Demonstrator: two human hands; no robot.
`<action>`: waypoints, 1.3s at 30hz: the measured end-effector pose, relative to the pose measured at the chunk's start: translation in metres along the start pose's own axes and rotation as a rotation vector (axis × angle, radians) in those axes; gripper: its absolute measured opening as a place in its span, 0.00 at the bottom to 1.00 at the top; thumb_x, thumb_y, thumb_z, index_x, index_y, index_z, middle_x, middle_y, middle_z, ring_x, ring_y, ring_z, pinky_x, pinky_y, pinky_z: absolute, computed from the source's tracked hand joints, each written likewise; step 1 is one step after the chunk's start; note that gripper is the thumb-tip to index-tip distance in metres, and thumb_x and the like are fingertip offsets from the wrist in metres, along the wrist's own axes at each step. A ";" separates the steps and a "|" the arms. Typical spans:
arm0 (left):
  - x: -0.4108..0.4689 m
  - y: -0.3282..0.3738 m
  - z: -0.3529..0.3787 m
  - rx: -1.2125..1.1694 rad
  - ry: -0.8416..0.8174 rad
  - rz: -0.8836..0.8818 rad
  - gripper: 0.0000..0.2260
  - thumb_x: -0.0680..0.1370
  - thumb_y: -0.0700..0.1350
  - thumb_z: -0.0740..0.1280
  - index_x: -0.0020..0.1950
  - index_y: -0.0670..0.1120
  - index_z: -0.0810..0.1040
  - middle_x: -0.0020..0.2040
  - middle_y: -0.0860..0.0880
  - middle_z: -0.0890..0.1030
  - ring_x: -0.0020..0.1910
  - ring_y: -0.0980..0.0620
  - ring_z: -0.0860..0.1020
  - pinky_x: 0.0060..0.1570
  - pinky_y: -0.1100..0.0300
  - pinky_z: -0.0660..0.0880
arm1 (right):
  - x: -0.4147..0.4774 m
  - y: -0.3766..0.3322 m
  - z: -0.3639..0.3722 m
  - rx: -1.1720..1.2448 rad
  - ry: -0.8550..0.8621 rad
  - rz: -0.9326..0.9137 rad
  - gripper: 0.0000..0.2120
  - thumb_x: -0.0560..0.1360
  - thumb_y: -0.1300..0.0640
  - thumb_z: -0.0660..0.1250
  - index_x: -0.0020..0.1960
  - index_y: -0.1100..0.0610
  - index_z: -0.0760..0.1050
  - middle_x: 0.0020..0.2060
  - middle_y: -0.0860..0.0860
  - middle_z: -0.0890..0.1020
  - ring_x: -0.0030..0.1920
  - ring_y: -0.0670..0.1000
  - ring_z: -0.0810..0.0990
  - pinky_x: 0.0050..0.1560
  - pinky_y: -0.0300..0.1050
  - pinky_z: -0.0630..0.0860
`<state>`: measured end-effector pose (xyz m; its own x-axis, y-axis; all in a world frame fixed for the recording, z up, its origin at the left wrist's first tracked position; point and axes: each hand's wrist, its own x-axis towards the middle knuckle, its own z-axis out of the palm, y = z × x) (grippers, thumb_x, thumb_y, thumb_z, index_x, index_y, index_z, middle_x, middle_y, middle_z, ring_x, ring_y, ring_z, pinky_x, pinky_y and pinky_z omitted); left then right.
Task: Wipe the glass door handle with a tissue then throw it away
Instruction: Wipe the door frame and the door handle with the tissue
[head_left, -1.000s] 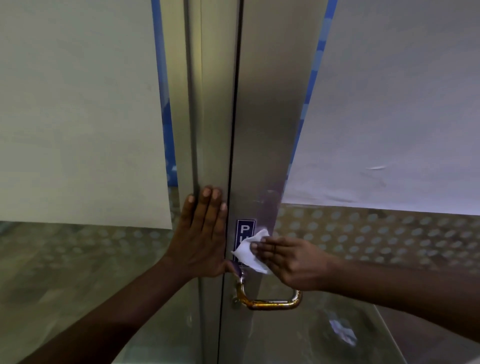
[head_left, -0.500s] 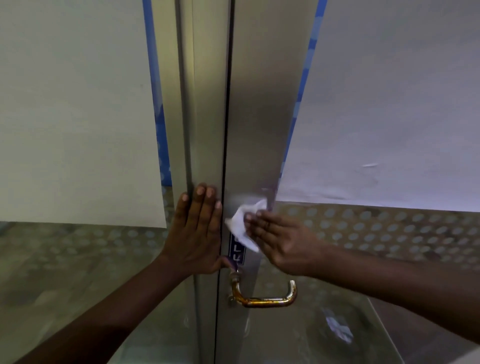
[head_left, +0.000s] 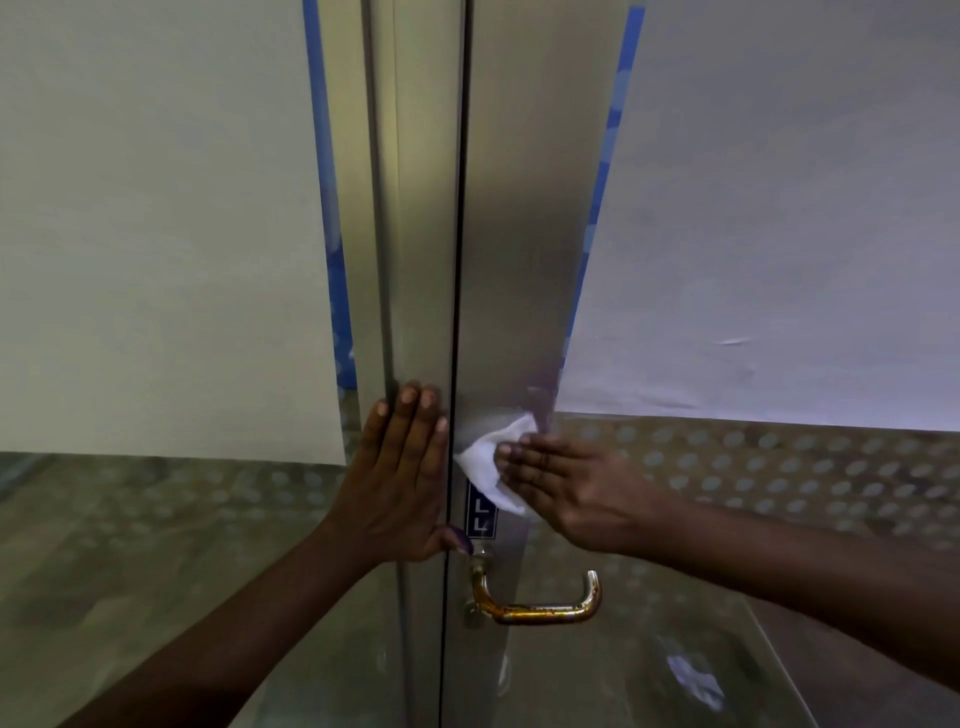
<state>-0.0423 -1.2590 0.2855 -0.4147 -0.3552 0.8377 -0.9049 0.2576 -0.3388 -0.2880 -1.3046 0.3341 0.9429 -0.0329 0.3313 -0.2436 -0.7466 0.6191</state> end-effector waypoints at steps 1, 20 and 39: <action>-0.001 0.001 0.000 -0.001 -0.005 -0.005 0.47 0.76 0.72 0.40 0.78 0.34 0.48 0.80 0.36 0.46 0.79 0.36 0.48 0.78 0.41 0.45 | 0.005 0.007 -0.001 0.001 0.064 0.058 0.15 0.80 0.63 0.58 0.63 0.66 0.75 0.63 0.61 0.76 0.67 0.57 0.72 0.70 0.53 0.66; -0.033 0.007 0.004 0.012 -0.058 0.009 0.46 0.77 0.72 0.40 0.79 0.35 0.47 0.80 0.36 0.45 0.80 0.37 0.46 0.79 0.44 0.45 | -0.015 -0.038 -0.001 -0.047 -0.159 -0.004 0.16 0.72 0.57 0.69 0.59 0.60 0.80 0.59 0.55 0.81 0.62 0.51 0.78 0.66 0.46 0.71; -0.039 -0.001 0.002 0.047 0.032 0.098 0.40 0.81 0.66 0.46 0.79 0.35 0.48 0.81 0.37 0.45 0.80 0.40 0.46 0.79 0.46 0.45 | -0.003 -0.085 -0.034 1.642 0.544 1.640 0.16 0.82 0.58 0.57 0.49 0.62 0.82 0.41 0.62 0.85 0.40 0.61 0.82 0.42 0.55 0.80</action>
<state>-0.0257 -1.2469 0.2520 -0.4991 -0.3017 0.8123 -0.8638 0.2472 -0.4389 -0.2776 -1.2187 0.3049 0.0565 -0.9982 0.0201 0.1339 -0.0124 -0.9909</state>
